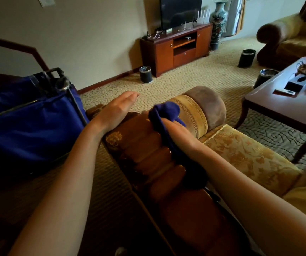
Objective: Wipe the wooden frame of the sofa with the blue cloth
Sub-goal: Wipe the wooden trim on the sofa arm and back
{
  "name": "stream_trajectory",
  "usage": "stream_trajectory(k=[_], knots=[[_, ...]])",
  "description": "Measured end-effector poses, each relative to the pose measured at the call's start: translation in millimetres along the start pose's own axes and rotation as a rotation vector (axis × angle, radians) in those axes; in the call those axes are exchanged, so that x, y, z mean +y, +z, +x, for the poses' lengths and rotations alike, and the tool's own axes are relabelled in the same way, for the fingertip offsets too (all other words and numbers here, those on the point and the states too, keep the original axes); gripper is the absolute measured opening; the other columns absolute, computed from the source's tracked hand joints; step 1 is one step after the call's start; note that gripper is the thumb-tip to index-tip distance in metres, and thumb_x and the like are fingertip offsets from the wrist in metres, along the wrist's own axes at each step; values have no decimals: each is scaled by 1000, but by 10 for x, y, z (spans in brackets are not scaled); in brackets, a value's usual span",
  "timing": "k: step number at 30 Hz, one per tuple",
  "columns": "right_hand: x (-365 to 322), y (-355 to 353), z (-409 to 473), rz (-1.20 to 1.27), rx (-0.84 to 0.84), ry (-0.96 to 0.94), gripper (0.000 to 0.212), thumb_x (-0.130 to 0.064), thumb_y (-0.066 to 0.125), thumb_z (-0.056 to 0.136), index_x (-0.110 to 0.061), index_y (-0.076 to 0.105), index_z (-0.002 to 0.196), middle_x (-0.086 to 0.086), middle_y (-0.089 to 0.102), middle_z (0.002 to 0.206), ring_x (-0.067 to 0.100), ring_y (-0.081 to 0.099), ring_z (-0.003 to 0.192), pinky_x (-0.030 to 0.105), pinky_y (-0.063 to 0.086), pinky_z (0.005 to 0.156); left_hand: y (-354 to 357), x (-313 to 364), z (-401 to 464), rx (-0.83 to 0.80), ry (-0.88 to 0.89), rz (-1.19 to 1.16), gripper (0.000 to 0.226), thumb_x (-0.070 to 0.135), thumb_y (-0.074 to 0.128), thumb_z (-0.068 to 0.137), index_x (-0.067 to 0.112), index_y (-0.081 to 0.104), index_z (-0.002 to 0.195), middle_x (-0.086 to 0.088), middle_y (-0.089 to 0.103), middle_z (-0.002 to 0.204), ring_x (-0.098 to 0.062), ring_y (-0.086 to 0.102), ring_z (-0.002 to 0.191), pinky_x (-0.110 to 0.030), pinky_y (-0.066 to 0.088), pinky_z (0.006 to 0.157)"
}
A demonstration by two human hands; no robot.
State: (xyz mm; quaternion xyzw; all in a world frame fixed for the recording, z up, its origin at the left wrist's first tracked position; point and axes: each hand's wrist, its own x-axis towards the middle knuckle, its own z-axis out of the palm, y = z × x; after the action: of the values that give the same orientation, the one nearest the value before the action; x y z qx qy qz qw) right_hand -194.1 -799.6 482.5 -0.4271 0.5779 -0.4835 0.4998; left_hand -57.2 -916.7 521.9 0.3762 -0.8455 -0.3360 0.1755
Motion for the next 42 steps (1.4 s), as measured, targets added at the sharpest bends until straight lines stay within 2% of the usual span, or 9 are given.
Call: stream_trajectory(k=[5,10,15,18,22,25,31,36,42], knots=[[-203,126,342,-144,-53,-160,26,-9,32,101,-4,56,111,-6,53,87,-6,49,75,1,37,68,-33,-30,25,38,-50,-25,61,57,29,83,29,47,134,7,46,140,-9,40,129,-32,28,109],[34,128,447,-466,-74,-165,24,-17,38,102,-19,47,125,6,54,122,15,48,112,29,32,104,-19,36,-5,17,-54,-30,65,56,27,83,25,45,137,2,43,144,-12,38,133,-39,27,114],[173,46,136,-334,-105,89,29,-21,31,103,-16,54,120,-5,57,103,16,46,109,26,34,97,8,70,-31,-14,-66,17,69,57,28,87,19,39,143,-2,39,148,-15,34,137,-43,24,115],[284,-6,-122,-293,-36,179,42,-27,32,102,-4,44,135,17,52,133,32,45,127,32,39,91,8,76,-33,-26,-84,41,73,61,26,84,20,40,143,-1,38,149,-17,34,137,-45,23,115],[339,-93,-291,-342,-35,189,32,-48,34,95,-31,60,103,-1,62,118,13,54,110,32,35,104,-11,51,-5,-33,-51,82,49,43,27,101,16,45,138,-5,43,145,-20,39,133,-40,25,113],[306,-153,-416,-312,12,198,32,-34,30,100,-27,55,81,-7,60,80,4,55,80,20,41,84,-15,34,-4,-39,-46,58,54,48,27,99,16,45,139,-6,43,145,-20,38,134,-41,24,114],[225,-68,-581,-363,132,190,51,-61,36,90,-20,64,104,2,66,106,14,60,101,30,40,99,-25,42,3,-82,-20,59,53,46,24,102,20,35,146,-1,35,151,-16,29,140,-35,16,115],[-86,121,-714,-222,171,-126,39,-41,40,98,-10,63,97,-1,66,81,9,62,69,13,43,63,-27,-17,38,-10,-3,38,54,47,21,101,20,39,143,-7,41,147,-21,36,136,-38,22,114],[-360,618,-495,-757,240,-461,31,-45,42,96,-24,51,75,-13,52,68,7,51,65,28,43,68,-92,-167,-87,441,-97,-936,29,20,34,98,12,62,95,6,73,78,-9,67,83,-28,50,85]])
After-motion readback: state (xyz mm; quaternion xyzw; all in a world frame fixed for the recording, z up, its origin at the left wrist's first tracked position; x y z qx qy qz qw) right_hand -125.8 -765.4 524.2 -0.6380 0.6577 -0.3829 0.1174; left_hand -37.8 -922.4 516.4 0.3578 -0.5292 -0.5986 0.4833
